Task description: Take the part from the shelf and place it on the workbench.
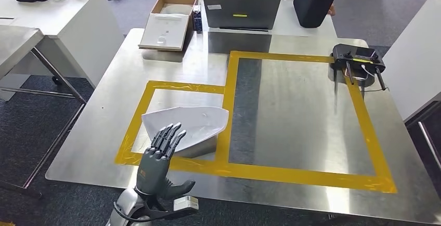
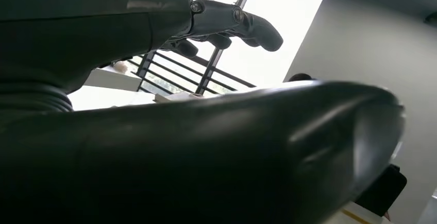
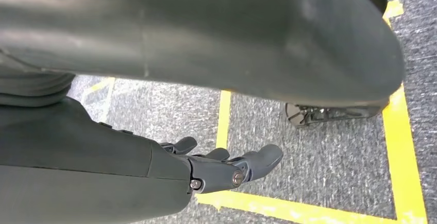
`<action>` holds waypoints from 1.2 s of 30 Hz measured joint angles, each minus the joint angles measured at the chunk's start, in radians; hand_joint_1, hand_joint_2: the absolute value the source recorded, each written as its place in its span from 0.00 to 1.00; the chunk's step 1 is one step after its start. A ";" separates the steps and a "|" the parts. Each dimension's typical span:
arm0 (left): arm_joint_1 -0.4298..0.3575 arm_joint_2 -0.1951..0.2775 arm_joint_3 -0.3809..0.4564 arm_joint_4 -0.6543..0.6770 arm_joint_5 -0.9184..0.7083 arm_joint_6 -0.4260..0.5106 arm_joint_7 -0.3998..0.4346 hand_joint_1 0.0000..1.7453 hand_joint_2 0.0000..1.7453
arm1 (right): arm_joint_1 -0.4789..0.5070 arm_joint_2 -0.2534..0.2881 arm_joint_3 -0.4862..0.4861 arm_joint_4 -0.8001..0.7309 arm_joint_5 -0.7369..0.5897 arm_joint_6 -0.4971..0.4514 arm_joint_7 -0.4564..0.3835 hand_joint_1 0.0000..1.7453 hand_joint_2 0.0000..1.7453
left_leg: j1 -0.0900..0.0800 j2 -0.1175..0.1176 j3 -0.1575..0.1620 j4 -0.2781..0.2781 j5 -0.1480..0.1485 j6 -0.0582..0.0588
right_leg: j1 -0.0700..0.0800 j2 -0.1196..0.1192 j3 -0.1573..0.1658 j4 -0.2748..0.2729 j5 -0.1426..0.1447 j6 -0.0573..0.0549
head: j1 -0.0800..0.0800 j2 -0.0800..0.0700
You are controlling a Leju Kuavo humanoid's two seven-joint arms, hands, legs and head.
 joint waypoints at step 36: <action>0.037 -0.064 0.068 -0.009 0.030 0.000 -0.042 0.00 0.00 | 0.000 -0.006 -0.005 0.000 0.007 -0.007 -0.010 0.00 0.00 | 0.012 0.004 0.013 -0.055 0.023 0.006 | -0.016 -0.004 -0.036 -0.004 0.024 0.051 | 0.004 0.000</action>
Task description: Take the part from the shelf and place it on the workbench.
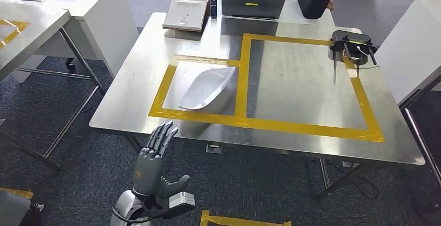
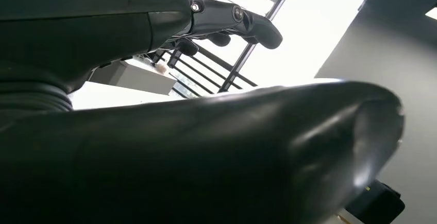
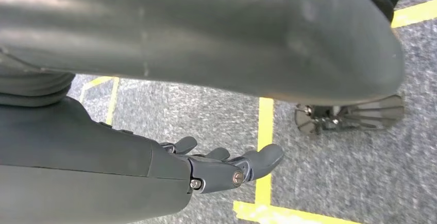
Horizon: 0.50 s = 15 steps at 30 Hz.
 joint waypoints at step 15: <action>-0.001 -0.017 0.000 0.086 0.168 0.000 0.019 0.00 0.00 | -0.004 -0.003 -0.006 -0.001 0.014 0.001 0.004 0.00 0.00 | -0.016 0.005 -0.147 0.026 0.102 -0.023 | 0.030 0.001 0.162 -0.073 -0.069 -0.064 | 0.003 0.000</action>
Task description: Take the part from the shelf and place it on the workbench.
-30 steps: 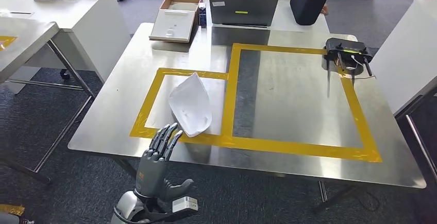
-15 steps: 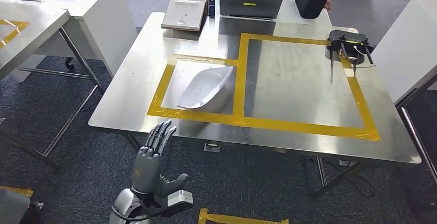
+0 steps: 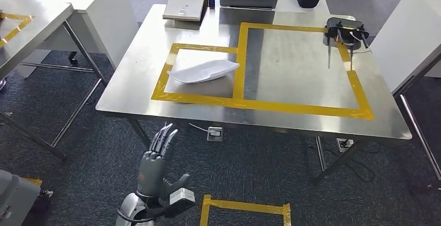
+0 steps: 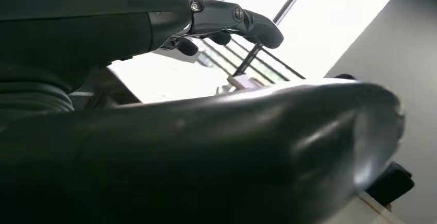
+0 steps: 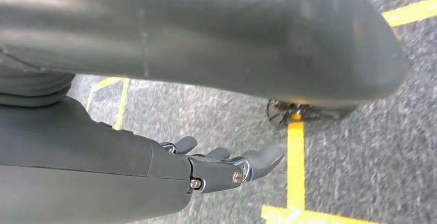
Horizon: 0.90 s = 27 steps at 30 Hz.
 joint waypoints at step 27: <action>-0.070 0.051 0.556 1.004 0.587 -0.413 0.742 0.00 0.00 | -0.002 -0.021 -0.032 0.000 0.027 -0.001 0.054 0.00 0.00 | 0.015 0.001 0.030 -0.005 -0.003 0.001 | -0.001 0.008 0.023 0.028 -0.045 0.026 | -0.004 0.000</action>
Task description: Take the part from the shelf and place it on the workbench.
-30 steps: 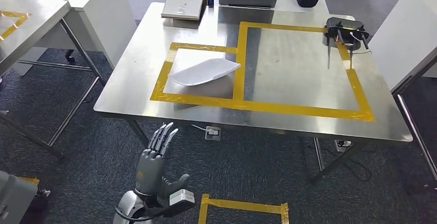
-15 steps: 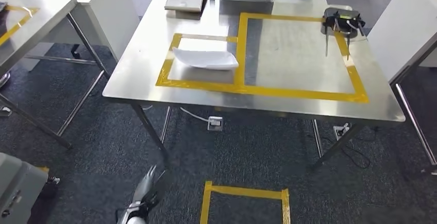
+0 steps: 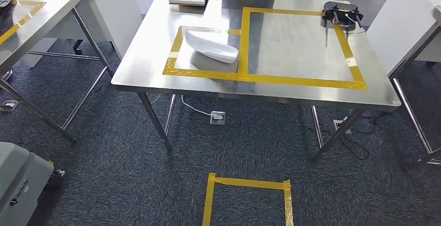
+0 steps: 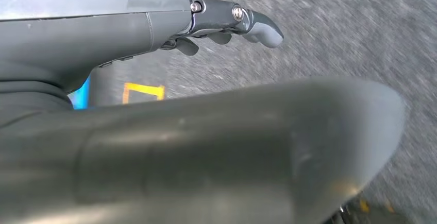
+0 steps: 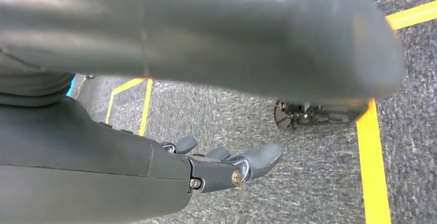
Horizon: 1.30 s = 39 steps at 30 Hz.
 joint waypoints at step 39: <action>-0.014 -0.028 -0.106 0.035 -0.193 0.212 -0.170 0.00 0.00 | 0.000 0.019 -0.006 0.000 0.041 -0.001 0.053 0.00 0.00 | 0.003 -0.006 -0.084 0.261 -0.174 -0.038 | -0.005 -0.015 -0.096 -0.009 0.093 -0.036 | 0.004 0.000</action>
